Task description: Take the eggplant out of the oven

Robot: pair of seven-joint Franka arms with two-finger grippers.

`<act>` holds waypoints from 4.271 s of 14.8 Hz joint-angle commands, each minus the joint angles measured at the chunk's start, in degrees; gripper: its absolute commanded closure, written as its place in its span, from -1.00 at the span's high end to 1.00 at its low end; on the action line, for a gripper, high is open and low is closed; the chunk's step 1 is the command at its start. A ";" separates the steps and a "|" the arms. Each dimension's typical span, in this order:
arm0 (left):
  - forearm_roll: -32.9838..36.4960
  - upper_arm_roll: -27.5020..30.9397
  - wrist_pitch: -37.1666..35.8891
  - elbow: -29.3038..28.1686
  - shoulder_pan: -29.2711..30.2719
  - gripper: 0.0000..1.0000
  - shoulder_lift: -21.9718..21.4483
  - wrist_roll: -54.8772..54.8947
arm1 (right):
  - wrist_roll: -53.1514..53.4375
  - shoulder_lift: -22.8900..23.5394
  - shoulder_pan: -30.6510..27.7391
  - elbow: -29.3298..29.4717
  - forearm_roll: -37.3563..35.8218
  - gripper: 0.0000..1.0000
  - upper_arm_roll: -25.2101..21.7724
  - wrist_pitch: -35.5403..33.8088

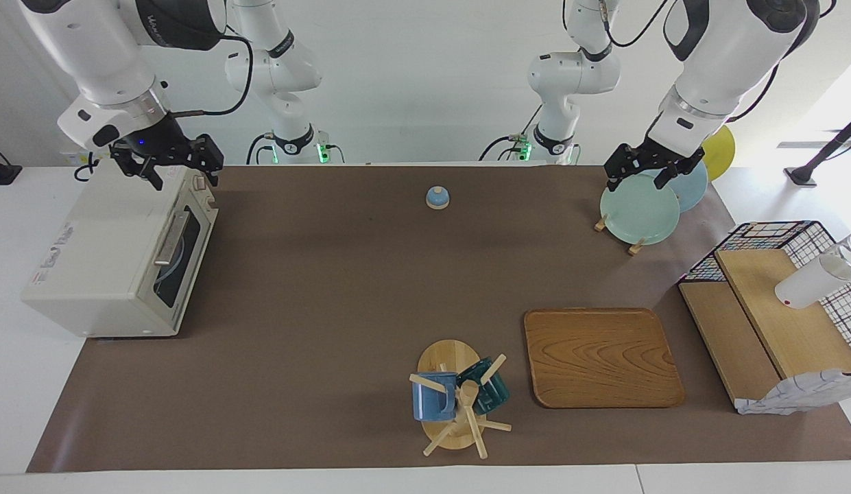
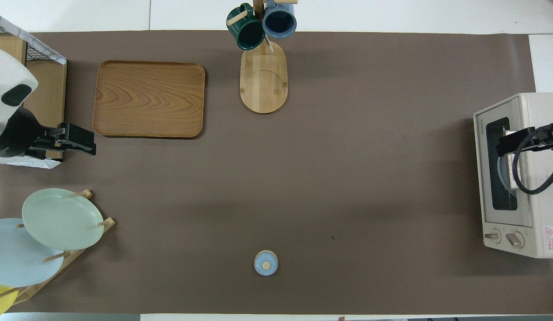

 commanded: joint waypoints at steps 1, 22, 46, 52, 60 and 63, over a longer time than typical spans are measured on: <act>-0.05 -0.17 0.42 -0.12 0.43 1.00 -0.38 0.15 | 1.05 -0.40 -0.15 -0.88 1.74 1.00 -0.04 1.16; -0.05 -0.17 0.42 -0.12 0.43 1.00 -0.38 0.15 | 11.51 -4.10 -0.41 -21.70 -9.65 -1.00 0.31 19.44; -0.05 -0.17 0.42 -0.12 0.43 1.00 -0.38 0.15 | 13.53 2.23 -0.85 -30.23 -10.75 -1.00 0.48 35.16; -0.05 -0.17 0.42 -0.12 0.43 1.00 -0.38 0.15 | 13.62 4.16 0.64 -35.68 -8.89 -1.00 0.40 46.24; -0.05 -0.17 0.42 -0.12 0.43 1.00 -0.38 0.15 | 18.35 9.52 2.75 -35.77 -3.18 -1.00 0.48 49.94; -0.05 -0.17 0.42 -0.12 0.43 1.00 -0.38 0.15 | 23.98 9.96 8.27 -34.20 0.59 -1.00 0.48 49.68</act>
